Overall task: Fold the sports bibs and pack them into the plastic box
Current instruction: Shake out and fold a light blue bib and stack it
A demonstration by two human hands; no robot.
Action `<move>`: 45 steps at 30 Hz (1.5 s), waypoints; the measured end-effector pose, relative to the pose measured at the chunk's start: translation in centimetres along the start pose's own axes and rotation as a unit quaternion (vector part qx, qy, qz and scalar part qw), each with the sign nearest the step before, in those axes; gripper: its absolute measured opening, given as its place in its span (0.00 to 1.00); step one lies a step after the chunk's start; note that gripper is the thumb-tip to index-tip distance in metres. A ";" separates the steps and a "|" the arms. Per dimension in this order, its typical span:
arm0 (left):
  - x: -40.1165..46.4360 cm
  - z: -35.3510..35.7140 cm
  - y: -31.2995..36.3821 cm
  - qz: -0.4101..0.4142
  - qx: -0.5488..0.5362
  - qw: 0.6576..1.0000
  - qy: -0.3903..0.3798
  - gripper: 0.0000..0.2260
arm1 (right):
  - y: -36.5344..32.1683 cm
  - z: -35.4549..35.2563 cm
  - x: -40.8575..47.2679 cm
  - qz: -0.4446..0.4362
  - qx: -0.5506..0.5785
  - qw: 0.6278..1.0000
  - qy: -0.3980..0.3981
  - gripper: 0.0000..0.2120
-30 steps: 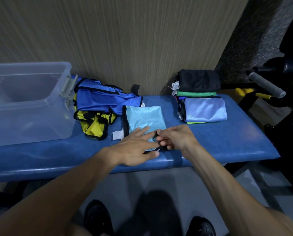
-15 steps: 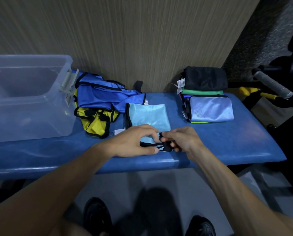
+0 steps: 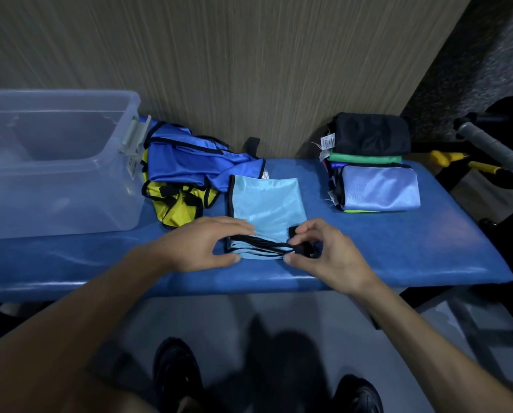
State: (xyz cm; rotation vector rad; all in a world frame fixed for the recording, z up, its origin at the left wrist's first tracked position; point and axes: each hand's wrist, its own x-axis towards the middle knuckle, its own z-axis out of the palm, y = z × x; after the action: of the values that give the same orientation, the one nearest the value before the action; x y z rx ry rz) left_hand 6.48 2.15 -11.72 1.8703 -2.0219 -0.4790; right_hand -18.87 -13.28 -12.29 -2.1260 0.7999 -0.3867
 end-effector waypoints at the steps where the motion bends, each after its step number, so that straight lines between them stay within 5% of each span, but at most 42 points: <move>1: -0.2 0.2 0.0 -0.002 0.000 1.000 0.006 0.25 | 0.4 -0.1 -0.2 -0.032 -0.036 0.999 -0.009 0.22; 7: -0.3 0.4 0.5 -0.043 -0.029 0.998 0.035 0.20 | 1.4 -0.3 -0.8 -0.198 -0.197 0.960 0.020 0.24; 16: -0.2 1.0 0.3 -0.106 -0.118 0.985 0.064 0.17 | 2.1 1.1 -1.0 -0.248 -0.322 0.907 0.113 0.20; 23: -0.3 1.1 1.0 -0.121 -0.135 0.981 0.074 0.20 | 1.4 0.8 -0.3 -0.224 -0.285 0.928 0.086 0.24; 29: -0.9 1.4 0.0 -0.103 -0.088 0.990 0.025 0.36 | 1.5 0.2 0.2 -0.156 -0.138 0.974 0.090 0.18; 36: 0.3 1.2 0.9 -0.053 -0.100 0.984 0.136 0.11 | 1.0 -0.9 0.7 -0.063 0.016 0.998 0.025 0.11; 40: 0.4 2.5 1.1 -0.039 -0.085 0.988 0.126 0.14 | 1.5 -0.9 -0.2 -0.041 0.050 0.997 0.038 0.11; 45: 0.9 2.2 1.9 -0.125 -0.222 0.956 0.144 0.17 | 1.8 -0.9 0.1 -0.006 0.061 0.995 0.083 0.09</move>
State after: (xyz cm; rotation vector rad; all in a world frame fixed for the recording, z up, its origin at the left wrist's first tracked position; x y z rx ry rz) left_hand 3.70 1.41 -12.79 1.7910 -1.3623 -0.6256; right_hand -20.04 -14.71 -13.14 -2.0030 0.8366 -0.6099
